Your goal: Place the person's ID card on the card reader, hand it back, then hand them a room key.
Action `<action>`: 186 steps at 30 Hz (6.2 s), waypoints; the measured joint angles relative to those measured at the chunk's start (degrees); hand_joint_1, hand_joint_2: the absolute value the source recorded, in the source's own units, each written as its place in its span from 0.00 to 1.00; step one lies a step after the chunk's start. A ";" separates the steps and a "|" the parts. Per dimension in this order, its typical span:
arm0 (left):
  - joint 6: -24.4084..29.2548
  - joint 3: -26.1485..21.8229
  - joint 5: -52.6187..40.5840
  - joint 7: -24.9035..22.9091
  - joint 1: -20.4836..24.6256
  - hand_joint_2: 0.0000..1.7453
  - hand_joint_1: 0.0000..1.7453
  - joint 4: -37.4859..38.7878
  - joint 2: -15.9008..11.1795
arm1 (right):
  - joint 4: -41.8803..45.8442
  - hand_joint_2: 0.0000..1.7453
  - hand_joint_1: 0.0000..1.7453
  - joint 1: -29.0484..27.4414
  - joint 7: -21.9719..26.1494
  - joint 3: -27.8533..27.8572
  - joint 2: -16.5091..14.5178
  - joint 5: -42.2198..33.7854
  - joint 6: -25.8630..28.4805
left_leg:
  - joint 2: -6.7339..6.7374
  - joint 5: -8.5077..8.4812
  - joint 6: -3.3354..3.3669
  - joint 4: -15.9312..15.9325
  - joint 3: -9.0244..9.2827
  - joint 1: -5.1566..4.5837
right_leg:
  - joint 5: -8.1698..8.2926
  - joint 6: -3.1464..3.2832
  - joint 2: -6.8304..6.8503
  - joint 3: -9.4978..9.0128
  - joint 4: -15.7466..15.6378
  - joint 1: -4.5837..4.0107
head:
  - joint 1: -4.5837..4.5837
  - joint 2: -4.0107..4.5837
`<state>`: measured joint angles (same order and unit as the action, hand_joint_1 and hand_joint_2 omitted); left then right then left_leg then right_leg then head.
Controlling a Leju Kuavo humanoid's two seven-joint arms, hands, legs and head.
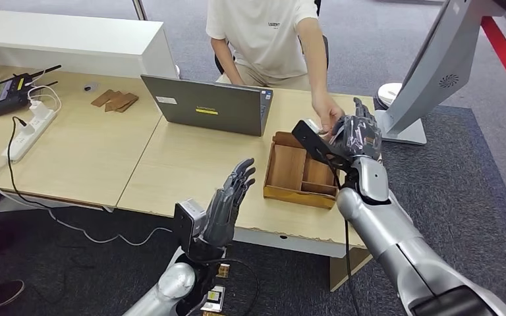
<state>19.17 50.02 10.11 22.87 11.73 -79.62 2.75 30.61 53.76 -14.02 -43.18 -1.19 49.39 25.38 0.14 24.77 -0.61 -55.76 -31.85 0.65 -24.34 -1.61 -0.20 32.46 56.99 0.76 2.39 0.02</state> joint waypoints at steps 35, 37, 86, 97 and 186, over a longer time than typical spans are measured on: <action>2.30 2.79 3.28 2.88 3.62 0.00 0.00 4.59 0.56 | 2.90 1.00 0.00 -2.83 16.10 2.19 3.06 -29.17 11.14 | 0.00 0.00 0.01 0.00 0.00 0.02 | 0.01 0.01 0.01 0.01 0.00 -0.01 | 0.01 0.00; 3.52 2.74 2.89 2.72 3.48 0.00 0.00 4.57 0.45 | 5.43 1.00 0.00 -4.50 16.37 2.19 3.17 -31.52 10.66 | -0.01 0.00 0.00 0.00 0.00 0.02 | 0.01 0.01 0.01 0.01 0.00 -0.01 | 0.00 0.00; 4.21 1.42 3.33 2.81 2.45 0.00 0.00 2.60 -1.23 | 19.15 1.00 0.00 -23.19 7.99 -2.60 5.65 -4.55 4.56 | -0.01 0.00 0.00 0.01 -0.02 0.01 | 0.00 0.01 0.02 0.01 0.00 -0.01 | 0.00 0.00; 3.20 1.45 3.85 3.73 3.03 0.00 0.00 3.63 -0.50 | 12.36 1.00 0.00 -20.69 8.12 -3.59 3.42 -1.89 7.53 | -0.01 0.00 0.01 0.01 -0.02 0.01 | 0.00 0.00 0.02 0.01 0.00 -0.01 | -0.01 0.00; 6.14 1.43 0.51 -0.20 -1.68 0.00 0.00 -1.71 -1.32 | 15.76 1.00 1.00 -18.63 7.81 -1.03 3.72 -2.86 14.40 | 0.00 0.00 0.01 0.01 0.01 0.01 | 0.00 0.00 0.01 0.01 0.00 -0.01 | -0.01 0.00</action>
<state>25.32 51.45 10.62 22.67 10.04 -81.34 1.44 46.36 35.13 -6.21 -44.21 2.53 46.53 39.78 0.14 24.76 -0.60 -55.76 -31.84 0.66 -24.34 -1.61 -0.19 32.47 56.99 0.75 2.38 0.02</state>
